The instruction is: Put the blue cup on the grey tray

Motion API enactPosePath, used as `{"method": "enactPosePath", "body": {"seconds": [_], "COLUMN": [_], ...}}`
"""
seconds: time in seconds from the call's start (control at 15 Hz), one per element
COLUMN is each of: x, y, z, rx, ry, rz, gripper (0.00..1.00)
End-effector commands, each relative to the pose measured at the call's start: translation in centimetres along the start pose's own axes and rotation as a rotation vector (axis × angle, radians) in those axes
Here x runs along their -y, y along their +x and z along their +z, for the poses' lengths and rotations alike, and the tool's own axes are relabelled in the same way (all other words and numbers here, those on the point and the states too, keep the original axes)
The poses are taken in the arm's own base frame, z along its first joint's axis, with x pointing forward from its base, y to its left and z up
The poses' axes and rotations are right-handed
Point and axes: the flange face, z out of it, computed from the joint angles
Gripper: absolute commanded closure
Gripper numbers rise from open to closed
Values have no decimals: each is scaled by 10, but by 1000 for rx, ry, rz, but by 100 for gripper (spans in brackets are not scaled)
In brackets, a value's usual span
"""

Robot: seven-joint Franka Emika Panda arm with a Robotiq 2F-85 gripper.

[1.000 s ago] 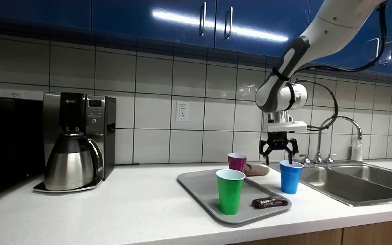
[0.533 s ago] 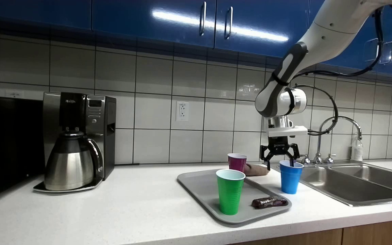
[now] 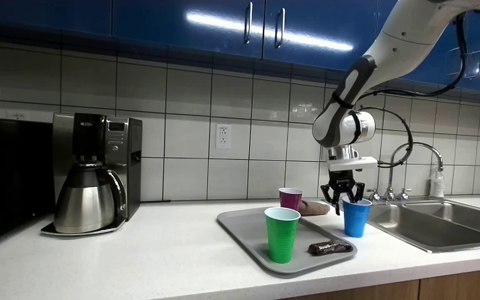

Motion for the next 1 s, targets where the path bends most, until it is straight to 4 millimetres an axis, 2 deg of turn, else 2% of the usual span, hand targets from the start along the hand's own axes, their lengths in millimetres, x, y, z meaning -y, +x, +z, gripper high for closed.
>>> {"method": "enactPosePath", "body": {"seconds": [0.0, 0.13, 0.2, 0.47, 0.93], "x": [-1, -1, -1, -2, -3], "y": [5, 5, 6, 6, 1], "z": [-4, -3, -3, -3, -19], "rx": [-4, -3, -2, -2, 26], "ry": [-22, -22, -22, -24, -41], "rz": [-17, -17, -17, -16, -8], "gripper": [82, 97, 100, 100, 100]}}
